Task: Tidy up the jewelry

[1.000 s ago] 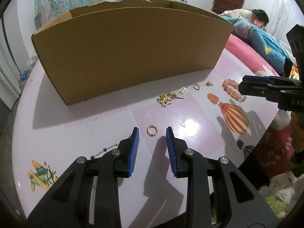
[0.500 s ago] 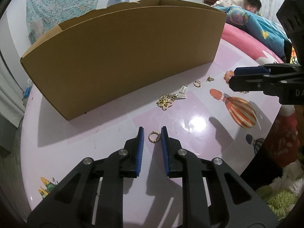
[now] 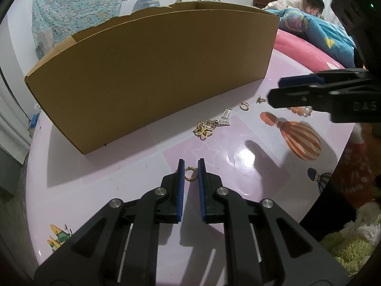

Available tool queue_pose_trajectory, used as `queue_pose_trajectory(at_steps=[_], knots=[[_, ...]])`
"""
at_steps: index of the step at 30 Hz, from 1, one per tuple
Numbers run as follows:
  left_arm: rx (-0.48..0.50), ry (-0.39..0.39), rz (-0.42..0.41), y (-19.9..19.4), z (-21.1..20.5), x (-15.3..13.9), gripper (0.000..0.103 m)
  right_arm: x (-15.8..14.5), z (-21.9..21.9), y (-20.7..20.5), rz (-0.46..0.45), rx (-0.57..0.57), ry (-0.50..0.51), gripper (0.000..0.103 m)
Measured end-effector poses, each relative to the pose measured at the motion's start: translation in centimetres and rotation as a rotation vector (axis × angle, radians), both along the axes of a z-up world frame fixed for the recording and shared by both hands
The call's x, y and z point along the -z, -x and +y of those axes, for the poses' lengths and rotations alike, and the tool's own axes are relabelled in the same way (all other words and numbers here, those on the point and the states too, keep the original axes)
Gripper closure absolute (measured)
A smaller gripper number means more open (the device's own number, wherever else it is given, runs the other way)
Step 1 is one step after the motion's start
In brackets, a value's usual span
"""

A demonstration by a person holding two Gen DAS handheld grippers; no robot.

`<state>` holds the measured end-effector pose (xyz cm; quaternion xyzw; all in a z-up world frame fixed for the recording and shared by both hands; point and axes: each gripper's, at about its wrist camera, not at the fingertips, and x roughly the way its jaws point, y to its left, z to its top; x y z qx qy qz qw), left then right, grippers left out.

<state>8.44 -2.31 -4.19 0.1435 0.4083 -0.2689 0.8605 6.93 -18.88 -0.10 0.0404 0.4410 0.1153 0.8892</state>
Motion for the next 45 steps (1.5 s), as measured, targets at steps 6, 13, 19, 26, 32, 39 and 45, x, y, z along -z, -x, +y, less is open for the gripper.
queue_pose_trajectory(at_steps=[6,13,19,26,32,39,45], knots=[[-0.007,0.011,0.005,0.1,0.7,0.1,0.093,0.6,1.2,-1.7,-0.012,-0.042,0.071,0.058],[-0.007,0.016,0.008,0.1,0.7,0.0,0.093,1.5,1.8,-3.1,0.008,-0.124,0.131,0.068],[-0.007,0.019,0.008,0.0,0.8,0.0,0.093,2.3,1.7,-3.6,0.046,-0.157,0.154,0.077],[-0.011,0.024,0.012,-0.1,1.1,0.0,0.093,2.2,2.0,-3.4,0.055,-0.184,0.16,0.092],[-0.013,0.03,0.013,-0.2,1.1,0.1,0.093,2.1,2.1,-3.2,0.049,-0.17,0.159,0.093],[-0.018,0.045,0.013,-0.2,1.6,0.0,0.093,1.6,1.9,-2.8,0.038,-0.143,0.138,0.093],[-0.032,0.074,0.006,0.3,2.3,-1.2,0.093,-0.1,1.3,-1.5,0.006,-0.125,0.115,0.093]])
